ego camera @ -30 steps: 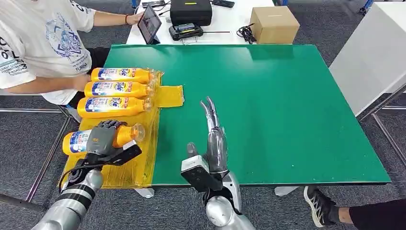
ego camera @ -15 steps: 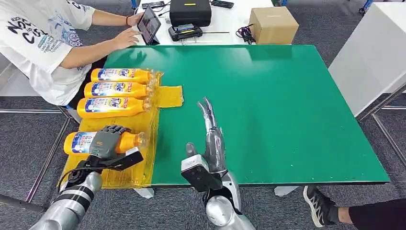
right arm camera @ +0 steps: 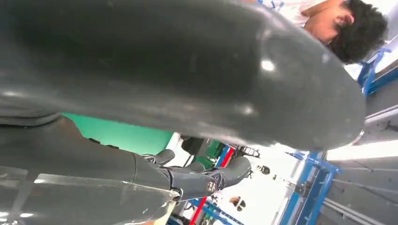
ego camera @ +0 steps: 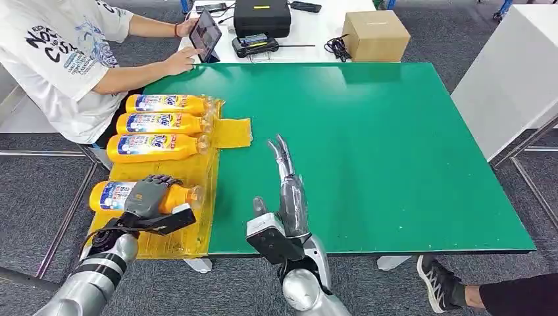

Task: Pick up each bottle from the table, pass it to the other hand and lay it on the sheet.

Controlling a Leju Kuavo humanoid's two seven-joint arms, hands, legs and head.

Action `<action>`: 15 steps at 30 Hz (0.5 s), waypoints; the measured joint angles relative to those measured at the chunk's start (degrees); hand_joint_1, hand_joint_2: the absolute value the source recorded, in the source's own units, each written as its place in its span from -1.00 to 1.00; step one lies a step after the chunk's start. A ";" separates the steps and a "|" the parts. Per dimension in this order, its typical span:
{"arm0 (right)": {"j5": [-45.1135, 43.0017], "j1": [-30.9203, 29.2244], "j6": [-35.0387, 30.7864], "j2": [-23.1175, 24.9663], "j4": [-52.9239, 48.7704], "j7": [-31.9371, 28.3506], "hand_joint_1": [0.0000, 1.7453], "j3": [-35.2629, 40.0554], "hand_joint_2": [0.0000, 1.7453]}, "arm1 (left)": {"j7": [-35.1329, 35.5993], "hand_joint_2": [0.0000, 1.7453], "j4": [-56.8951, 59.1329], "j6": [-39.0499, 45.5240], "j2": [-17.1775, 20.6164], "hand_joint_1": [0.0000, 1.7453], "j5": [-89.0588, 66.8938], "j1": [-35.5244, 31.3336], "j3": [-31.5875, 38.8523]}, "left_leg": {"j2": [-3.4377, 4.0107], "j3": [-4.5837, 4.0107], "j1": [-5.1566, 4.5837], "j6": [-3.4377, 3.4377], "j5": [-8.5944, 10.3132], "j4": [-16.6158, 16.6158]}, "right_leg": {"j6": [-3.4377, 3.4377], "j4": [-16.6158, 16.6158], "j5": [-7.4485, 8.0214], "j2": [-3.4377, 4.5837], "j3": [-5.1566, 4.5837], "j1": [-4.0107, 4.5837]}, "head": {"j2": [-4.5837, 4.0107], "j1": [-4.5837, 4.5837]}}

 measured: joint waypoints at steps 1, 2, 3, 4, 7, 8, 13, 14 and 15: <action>-0.16 -0.07 0.24 0.00 0.00 0.00 -1.00 0.00 -1.00 | -0.51 -1.00 0.00 -1.19 0.02 -1.00 0.60 0.00 -0.04 | 0.00 0.02 0.00 0.00 0.00 0.00 | 0.00 0.00 0.00 0.00 0.01 0.00 | 0.00 0.02; -0.40 -0.20 0.68 0.00 0.00 0.00 -1.00 0.00 -1.00 | -1.27 -1.00 -0.04 -3.65 0.18 -1.00 1.85 -0.17 -0.11 | -0.01 0.03 0.00 0.00 0.00 -0.01 | -0.02 -0.01 -0.01 0.00 0.04 0.00 | 0.00 0.02; -0.48 -0.33 1.14 0.00 0.00 0.00 -1.00 0.07 -1.00 | -2.16 -1.00 -0.07 -7.55 0.40 -1.00 3.69 -0.44 -0.28 | -0.04 0.05 0.00 0.00 0.00 -0.02 | -0.02 -0.01 -0.01 -0.01 0.09 0.00 | 0.00 -0.02; -0.59 -0.45 1.38 0.00 0.02 0.00 -1.00 0.13 -1.00 | -2.78 -1.00 -0.09 -10.34 0.53 -1.00 5.06 -0.48 -0.39 | -0.04 0.08 0.00 0.00 0.00 -0.02 | -0.02 -0.01 -0.01 -0.01 0.12 0.00 | 0.00 0.02; -1.16 -0.81 2.21 0.02 0.28 -0.11 -1.00 0.28 -1.00 | -5.29 -1.00 -0.52 -17.93 0.96 -1.00 10.83 -0.46 -0.53 | -0.12 0.18 -0.01 0.00 0.01 -0.03 | -0.02 -0.01 -0.02 -0.05 0.27 -0.02 | 0.00 0.04; -1.49 -0.97 2.38 0.02 0.46 -0.33 -1.00 0.46 -1.00 | -6.06 -1.00 -0.79 -20.23 1.40 -1.00 12.38 -0.37 -0.63 | -0.17 0.23 -0.01 0.00 0.01 -0.03 | -0.02 -0.01 -0.03 -0.06 0.31 -0.02 | 0.00 0.00; -2.49 -1.84 2.84 0.02 1.51 -1.05 -1.00 1.01 -1.00 | -7.89 -1.00 -1.81 -26.70 2.98 -1.00 17.78 0.41 -1.66 | -0.19 0.34 -0.02 0.01 0.01 -0.03 | -0.02 -0.01 -0.03 -0.06 0.46 -0.03 | 0.00 0.02; -2.73 -1.98 2.89 0.04 1.77 -1.16 -1.00 1.14 -1.00 | -8.13 -1.00 -1.92 -27.19 3.28 -1.00 18.56 0.53 -1.84 | -0.19 0.37 -0.02 0.01 0.01 -0.03 | -0.02 -0.02 -0.03 -0.06 0.48 -0.03 | 0.00 0.00; -2.84 -2.05 2.89 0.04 1.97 -1.22 -1.00 1.18 -1.00 | -8.31 -1.00 -2.08 -27.50 3.58 -1.00 19.08 0.68 -2.17 | -0.20 0.39 -0.02 0.01 0.01 -0.03 | -0.02 -0.02 -0.03 -0.06 0.50 -0.03 | 0.00 0.04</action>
